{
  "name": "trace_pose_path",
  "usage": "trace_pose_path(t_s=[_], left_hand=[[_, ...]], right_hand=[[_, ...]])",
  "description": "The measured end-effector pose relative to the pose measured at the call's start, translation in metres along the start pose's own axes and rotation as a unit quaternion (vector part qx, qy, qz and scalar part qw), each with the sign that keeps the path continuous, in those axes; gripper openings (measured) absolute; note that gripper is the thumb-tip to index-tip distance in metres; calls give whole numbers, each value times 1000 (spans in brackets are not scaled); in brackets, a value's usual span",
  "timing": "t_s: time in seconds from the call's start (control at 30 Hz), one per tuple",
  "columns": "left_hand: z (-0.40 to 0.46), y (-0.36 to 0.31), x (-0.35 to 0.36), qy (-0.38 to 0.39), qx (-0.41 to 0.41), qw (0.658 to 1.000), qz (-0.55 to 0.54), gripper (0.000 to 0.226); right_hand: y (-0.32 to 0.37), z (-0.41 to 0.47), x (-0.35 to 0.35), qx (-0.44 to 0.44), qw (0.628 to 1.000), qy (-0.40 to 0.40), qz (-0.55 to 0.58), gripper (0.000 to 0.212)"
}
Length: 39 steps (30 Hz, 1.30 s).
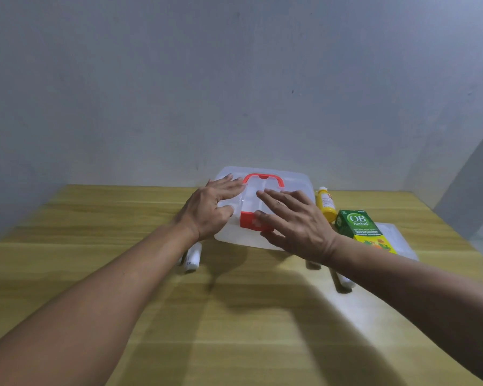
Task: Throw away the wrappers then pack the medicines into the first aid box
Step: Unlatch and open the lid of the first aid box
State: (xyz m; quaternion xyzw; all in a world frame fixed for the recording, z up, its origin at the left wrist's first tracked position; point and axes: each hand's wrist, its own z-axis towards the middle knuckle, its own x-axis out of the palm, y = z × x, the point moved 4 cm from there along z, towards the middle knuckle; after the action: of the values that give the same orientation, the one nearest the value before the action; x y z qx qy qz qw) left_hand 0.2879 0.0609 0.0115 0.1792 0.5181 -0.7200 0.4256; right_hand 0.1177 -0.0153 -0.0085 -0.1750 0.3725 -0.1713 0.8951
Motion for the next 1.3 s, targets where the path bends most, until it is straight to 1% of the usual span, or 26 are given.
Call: trace_pose_path(t_s=[0.1, 0.23, 0.37, 0.57, 0.67, 0.73, 0.8, 0.83, 0.9, 0.97, 1.0, 1.07, 1.1, 1.17, 1.23, 1.3], left_hand=[[0, 0, 1, 2, 2, 1000, 9, 56], [0, -2, 0, 4, -3, 1000, 18, 57], [0, -3, 1, 8, -7, 1000, 25, 57], [1, -6, -3, 11, -18, 1000, 13, 56], [3, -12, -7, 45, -32, 998, 4, 56], [2, -14, -8, 50, -47, 998, 3, 60], [2, -14, -12, 5, -66, 998, 1, 66], [2, -14, -15, -28, -75, 997, -4, 62], [-1, -15, -20, -85, -106, 990, -39, 48], [-5, -11, -17, -121, -140, 975, -121, 34], [-7, -8, -14, -132, -153, 966, -159, 40], [-10, -3, -6, -141, -168, 957, -188, 86], [-11, 0, -1, -136, -178, 956, -190, 100], [-11, -1, 7, -134, -195, 954, -185, 105], [-11, -2, 12, -124, -183, 960, -171, 107], [-9, -3, 17, -108, -163, 972, -131, 100]], right_hand=[[1, 1, -1, 8, 1000, -2, 1, 33], [3, 3, -1, -1, 1000, -26, -12, 22], [5, 5, 0, -25, 999, -42, -24, 32], [6, 4, -5, 3, 999, -18, -26, 34], [6, 7, -11, 5, 1000, -15, -21, 26], [3, 10, -15, 5, 1000, -1, -13, 23], [-2, 13, -20, 26, 999, 21, 6, 22], [-4, 14, -22, 46, 999, 24, 18, 22], [-9, 18, -28, 96, 994, 11, 48, 27], [-17, 25, -33, 157, 985, 0, 76, 36], [-20, 28, -35, 187, 979, -4, 86, 38], [-28, 34, -38, 234, 967, -13, 101, 37], [-31, 38, -40, 247, 963, -18, 105, 37], [-37, 46, -45, 256, 961, -31, 104, 34], [-47, 56, -49, 268, 957, -41, 101, 31], [-58, 68, -55, 287, 951, -54, 101, 25]])
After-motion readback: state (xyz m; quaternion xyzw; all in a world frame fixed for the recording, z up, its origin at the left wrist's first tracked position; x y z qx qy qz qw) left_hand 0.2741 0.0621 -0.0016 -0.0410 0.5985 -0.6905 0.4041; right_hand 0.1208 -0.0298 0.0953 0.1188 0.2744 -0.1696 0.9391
